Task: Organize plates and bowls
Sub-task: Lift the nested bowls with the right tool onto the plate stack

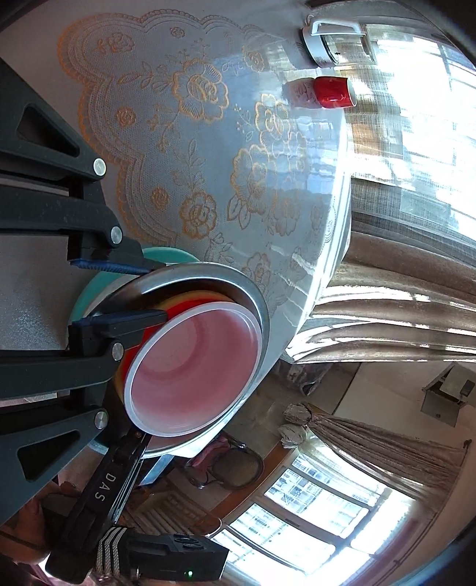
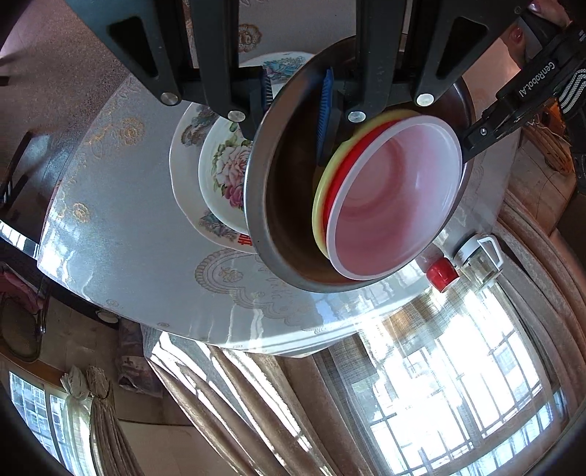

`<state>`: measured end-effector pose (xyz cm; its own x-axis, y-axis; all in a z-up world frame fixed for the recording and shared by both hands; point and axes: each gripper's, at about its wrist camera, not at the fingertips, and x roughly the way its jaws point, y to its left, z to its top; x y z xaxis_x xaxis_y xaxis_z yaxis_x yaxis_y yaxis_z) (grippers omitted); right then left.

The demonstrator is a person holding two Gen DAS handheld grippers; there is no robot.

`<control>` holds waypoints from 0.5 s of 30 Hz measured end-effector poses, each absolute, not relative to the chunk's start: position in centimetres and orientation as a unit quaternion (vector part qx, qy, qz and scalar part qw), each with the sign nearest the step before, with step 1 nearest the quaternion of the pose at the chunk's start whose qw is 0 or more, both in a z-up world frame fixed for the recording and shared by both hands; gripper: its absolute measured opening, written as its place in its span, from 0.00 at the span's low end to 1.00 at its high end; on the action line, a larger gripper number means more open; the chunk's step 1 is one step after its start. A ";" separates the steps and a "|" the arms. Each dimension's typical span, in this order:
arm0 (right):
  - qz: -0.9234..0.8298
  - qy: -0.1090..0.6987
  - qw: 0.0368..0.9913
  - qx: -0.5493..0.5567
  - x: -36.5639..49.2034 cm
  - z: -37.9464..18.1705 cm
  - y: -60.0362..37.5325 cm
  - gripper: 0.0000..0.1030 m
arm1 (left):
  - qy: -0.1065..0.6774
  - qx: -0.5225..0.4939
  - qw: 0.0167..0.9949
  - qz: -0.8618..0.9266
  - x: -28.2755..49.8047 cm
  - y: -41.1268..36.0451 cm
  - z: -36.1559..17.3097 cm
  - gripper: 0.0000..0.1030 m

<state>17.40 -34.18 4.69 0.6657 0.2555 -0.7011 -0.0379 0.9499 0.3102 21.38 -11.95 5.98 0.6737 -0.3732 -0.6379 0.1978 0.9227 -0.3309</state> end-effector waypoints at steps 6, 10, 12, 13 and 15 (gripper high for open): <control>0.064 0.413 0.897 0.144 18.8 3.4 -36.2 0.19 | 0.388 -0.108 0.902 -0.158 22.7 -14.0 4.7 0.20; 0.057 0.416 0.896 0.147 19.2 2.7 -36.9 0.19 | 0.393 -0.106 0.900 -0.155 23.0 -14.9 3.9 0.20; 0.057 0.418 0.895 0.147 19.4 2.4 -37.1 0.19 | 0.396 -0.106 0.899 -0.153 23.1 -15.1 3.6 0.20; 0.057 0.420 0.893 0.147 19.4 2.2 -37.3 0.19 | 0.398 -0.106 0.899 -0.152 23.1 -15.1 3.4 0.20; 0.057 0.422 0.893 0.147 19.5 2.0 -37.2 0.19 | 0.399 -0.107 0.898 -0.149 23.3 -15.2 3.1 0.21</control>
